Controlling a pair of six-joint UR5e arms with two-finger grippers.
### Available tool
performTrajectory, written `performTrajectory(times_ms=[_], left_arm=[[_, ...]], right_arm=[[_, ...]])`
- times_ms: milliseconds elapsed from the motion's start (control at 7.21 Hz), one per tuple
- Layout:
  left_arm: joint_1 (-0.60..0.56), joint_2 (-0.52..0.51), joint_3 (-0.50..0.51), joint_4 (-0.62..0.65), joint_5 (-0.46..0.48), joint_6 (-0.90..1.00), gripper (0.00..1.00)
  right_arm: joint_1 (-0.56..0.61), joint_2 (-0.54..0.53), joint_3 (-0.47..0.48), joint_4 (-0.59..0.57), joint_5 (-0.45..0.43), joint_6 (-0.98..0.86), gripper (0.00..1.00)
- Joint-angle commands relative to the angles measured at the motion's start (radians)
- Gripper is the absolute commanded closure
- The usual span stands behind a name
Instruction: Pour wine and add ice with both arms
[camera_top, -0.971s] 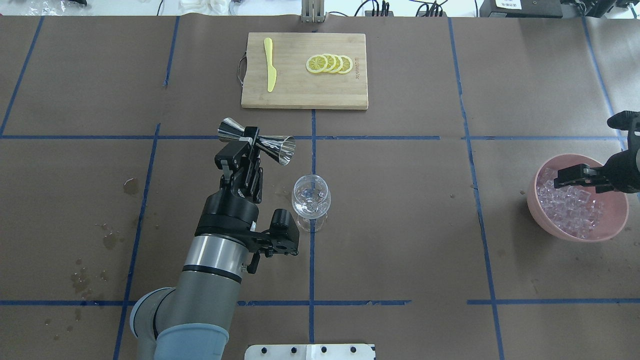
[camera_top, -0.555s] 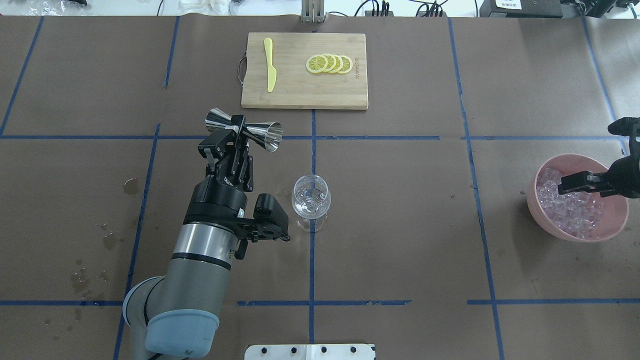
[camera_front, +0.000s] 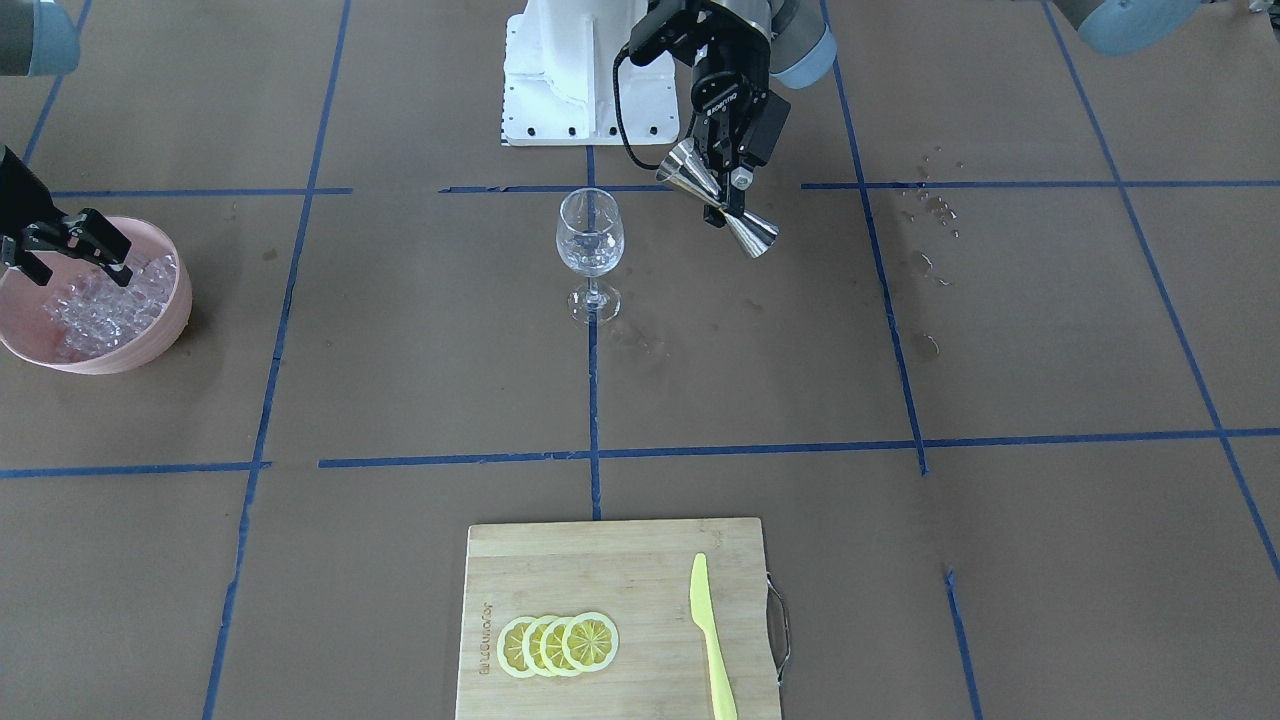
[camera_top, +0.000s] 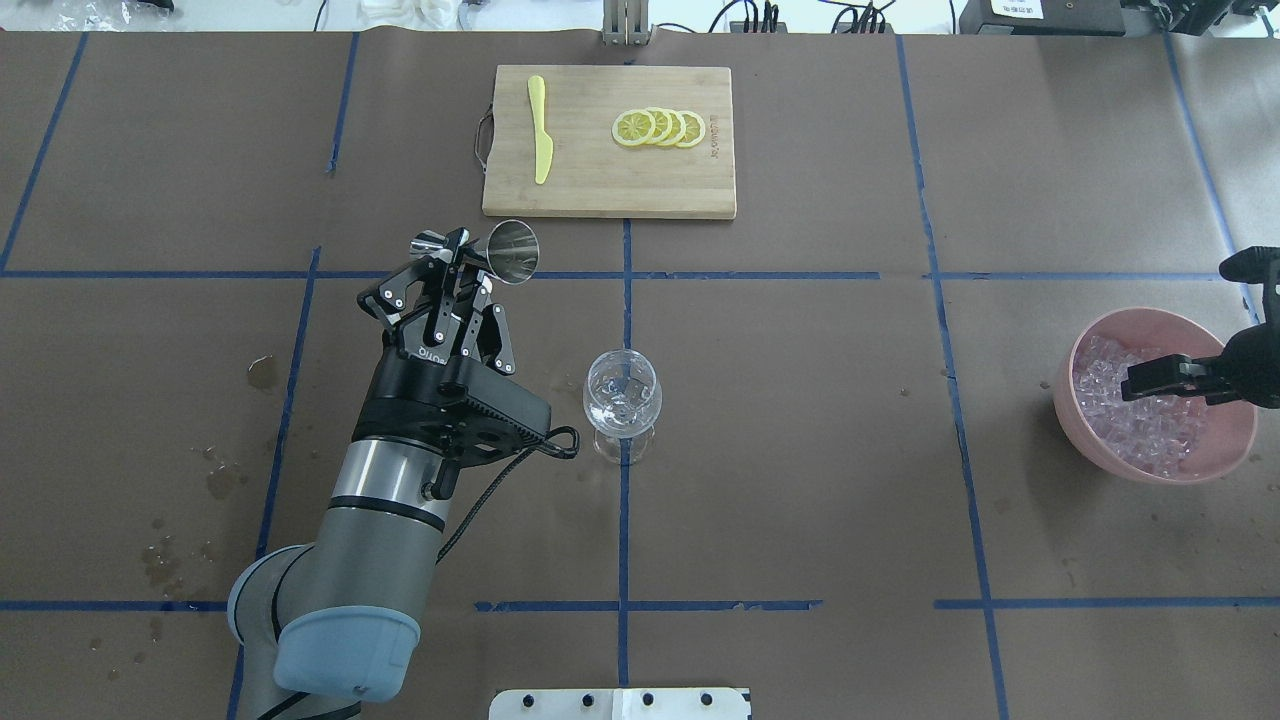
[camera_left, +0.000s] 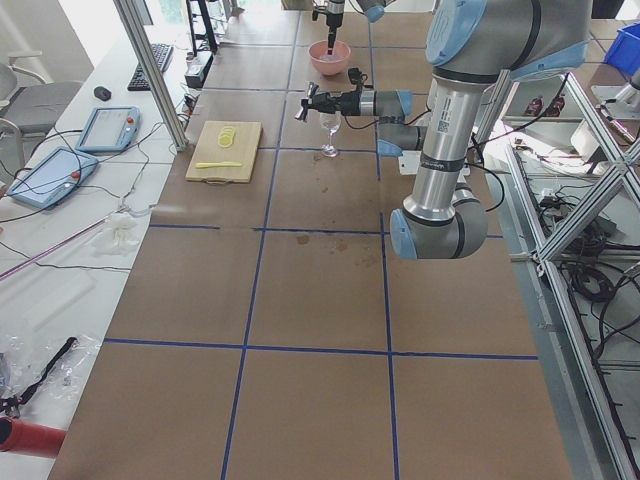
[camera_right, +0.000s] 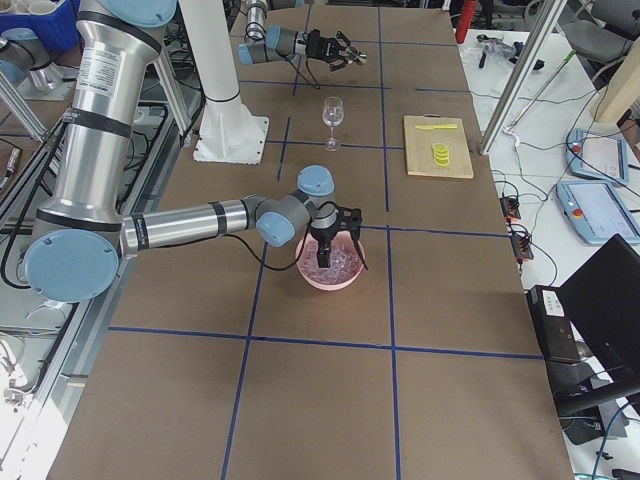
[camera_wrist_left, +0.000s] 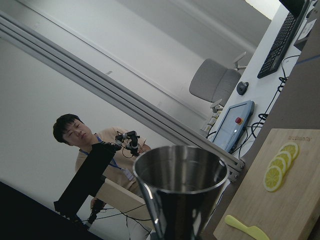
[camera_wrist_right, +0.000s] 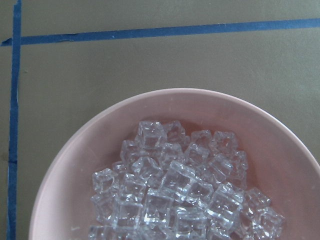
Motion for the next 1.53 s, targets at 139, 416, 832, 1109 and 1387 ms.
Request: performTrajectory(times_ms=[139, 416, 832, 1109, 1387], left_arm=[[-0.015, 0.091, -0.003, -0.002, -0.028, -0.210, 1.00], [-0.029, 0.129, -0.018, -0.003, -0.030, -0.210, 1.00], [-0.031, 0.133, -0.018, -0.003, -0.031, -0.210, 1.00], [-0.031, 0.133, -0.018, -0.003, -0.031, -0.210, 1.00], [-0.040, 0.133, -0.018, -0.003, -0.047, -0.210, 1.00]], right_arm=[[-0.041, -0.001, 0.000, 0.002, -0.037, 0.012, 0.00], [-0.064, -0.001, -0.005, 0.002, -0.042, 0.016, 0.00], [-0.079, 0.005, -0.034, 0.002, -0.032, 0.016, 0.00], [-0.082, 0.007, -0.038, 0.001, -0.026, 0.015, 0.05], [-0.087, 0.008, -0.048, -0.004, -0.026, 0.010, 0.08]])
